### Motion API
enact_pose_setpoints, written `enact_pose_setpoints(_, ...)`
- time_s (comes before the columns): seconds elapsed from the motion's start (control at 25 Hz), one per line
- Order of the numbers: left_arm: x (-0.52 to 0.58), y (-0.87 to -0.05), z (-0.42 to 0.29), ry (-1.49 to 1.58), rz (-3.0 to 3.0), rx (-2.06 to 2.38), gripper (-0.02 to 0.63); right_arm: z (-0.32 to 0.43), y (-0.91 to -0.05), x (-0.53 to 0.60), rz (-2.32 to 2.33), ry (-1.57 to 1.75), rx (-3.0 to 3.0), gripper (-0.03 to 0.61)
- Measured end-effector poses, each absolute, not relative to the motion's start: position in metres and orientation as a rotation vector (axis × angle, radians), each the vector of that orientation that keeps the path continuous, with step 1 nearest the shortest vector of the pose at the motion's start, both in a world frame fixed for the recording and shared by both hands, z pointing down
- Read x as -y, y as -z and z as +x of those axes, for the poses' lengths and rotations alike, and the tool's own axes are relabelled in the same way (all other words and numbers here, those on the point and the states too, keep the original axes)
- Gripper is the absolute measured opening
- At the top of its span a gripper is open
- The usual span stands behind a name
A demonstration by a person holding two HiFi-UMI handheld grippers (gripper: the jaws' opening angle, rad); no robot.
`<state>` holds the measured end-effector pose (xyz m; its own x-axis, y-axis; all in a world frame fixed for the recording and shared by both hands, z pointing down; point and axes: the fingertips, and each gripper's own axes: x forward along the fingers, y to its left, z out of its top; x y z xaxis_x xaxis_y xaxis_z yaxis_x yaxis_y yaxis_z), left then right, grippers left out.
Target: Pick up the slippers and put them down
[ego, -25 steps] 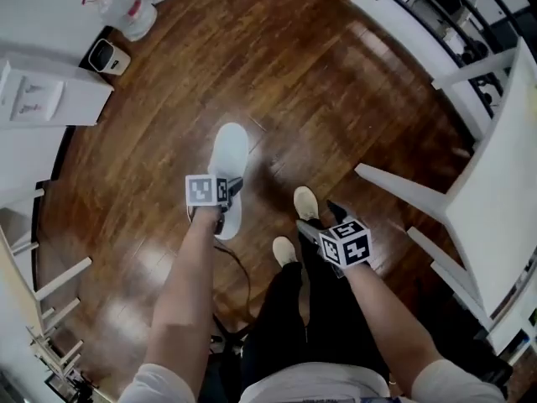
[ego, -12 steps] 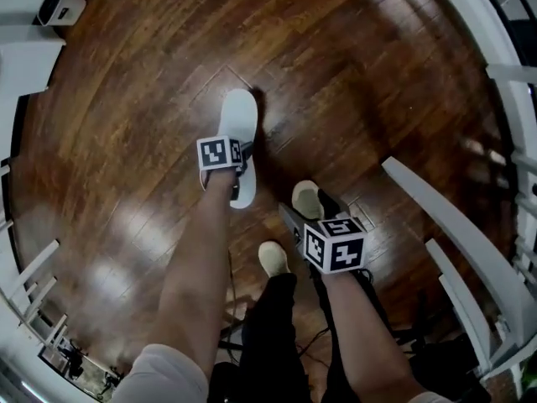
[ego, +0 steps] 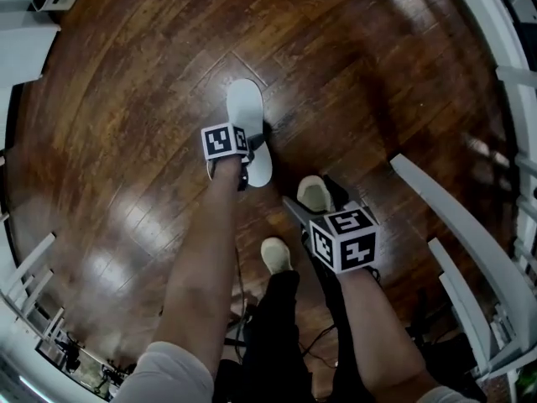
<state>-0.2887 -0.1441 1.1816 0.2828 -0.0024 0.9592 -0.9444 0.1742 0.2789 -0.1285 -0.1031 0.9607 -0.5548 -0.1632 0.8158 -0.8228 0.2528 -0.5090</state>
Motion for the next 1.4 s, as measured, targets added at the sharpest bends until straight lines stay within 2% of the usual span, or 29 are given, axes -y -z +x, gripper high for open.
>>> enact_pose_setpoints(0.24,0.128,-1.079,-0.299,-0.927,1.283,1.018,0.488,-0.132,-0.944,0.098,0.914,-1.355,1.892,0.403)
enact_pose_setpoints(0.48,0.106,-0.955,-0.303,-0.908,1.345,1.038,0.485,-0.120,-0.864,0.100,0.965,-1.352,1.923,0.403)
enact_pose_setpoints(0.64,0.076,-0.858,-0.295,-0.901,1.372,1.043,0.482,-0.102,-0.775,0.078,0.924,-1.304,1.931,0.403)
enact_pose_setpoints(0.88,0.046,-0.688,-0.273,-0.861,1.552,1.039,0.472,-0.079,-0.620,0.027,0.833,-1.015,2.000,0.403)
enact_pose_setpoints(1.08,-0.014,-0.546,-0.248,-0.889,1.739,0.981,0.472,-0.040,-0.499,-0.057,1.039,-1.162,1.980,0.403)
enact_pose_setpoints(1.4,-0.084,-0.372,-0.204,-0.924,2.070,0.820,0.463,0.028,-0.323,-0.184,1.338,-1.080,1.987,0.403)
